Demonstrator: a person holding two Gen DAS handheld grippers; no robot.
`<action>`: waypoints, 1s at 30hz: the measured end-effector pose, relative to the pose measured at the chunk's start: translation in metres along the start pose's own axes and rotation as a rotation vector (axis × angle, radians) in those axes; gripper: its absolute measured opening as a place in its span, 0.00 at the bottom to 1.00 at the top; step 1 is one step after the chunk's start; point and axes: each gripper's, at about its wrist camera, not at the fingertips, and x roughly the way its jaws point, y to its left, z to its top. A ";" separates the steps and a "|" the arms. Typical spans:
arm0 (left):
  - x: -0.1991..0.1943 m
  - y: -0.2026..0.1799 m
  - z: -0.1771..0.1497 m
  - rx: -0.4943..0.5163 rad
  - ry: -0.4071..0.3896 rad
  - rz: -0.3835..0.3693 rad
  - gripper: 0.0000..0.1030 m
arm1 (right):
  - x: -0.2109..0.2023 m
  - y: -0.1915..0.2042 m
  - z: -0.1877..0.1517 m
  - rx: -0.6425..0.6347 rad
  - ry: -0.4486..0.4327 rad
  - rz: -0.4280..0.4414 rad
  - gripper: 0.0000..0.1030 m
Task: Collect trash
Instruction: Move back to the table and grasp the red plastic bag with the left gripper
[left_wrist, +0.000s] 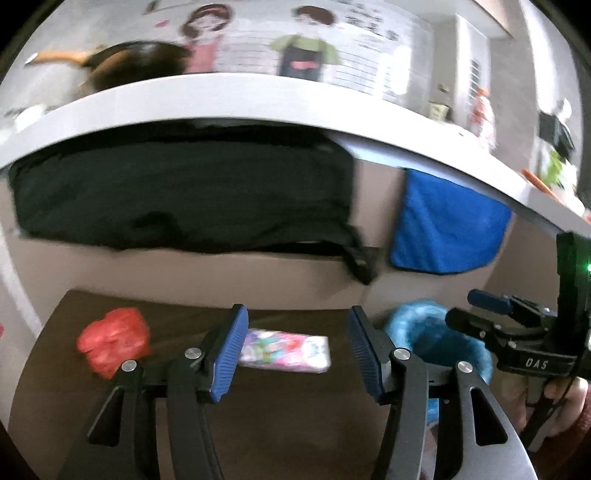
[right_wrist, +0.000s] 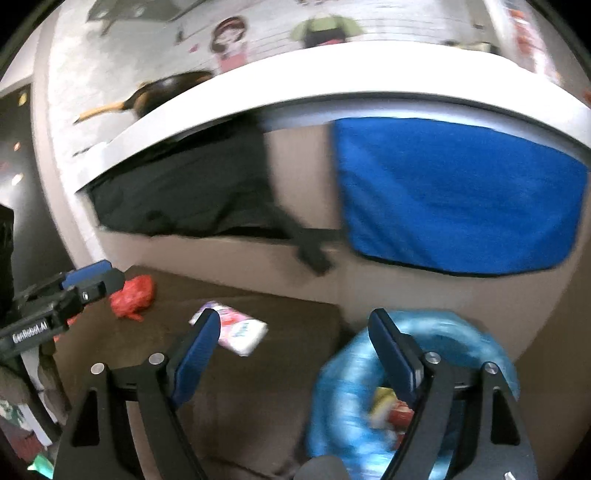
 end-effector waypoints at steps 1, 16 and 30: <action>-0.004 0.020 -0.003 -0.021 0.003 0.017 0.56 | 0.010 0.014 0.002 -0.022 0.023 0.016 0.78; -0.003 0.213 -0.053 -0.263 0.090 0.160 0.57 | 0.172 0.100 -0.012 -0.246 0.303 0.107 0.77; 0.041 0.234 -0.045 -0.357 0.093 0.086 0.59 | 0.216 0.078 -0.025 -0.125 0.418 0.209 0.78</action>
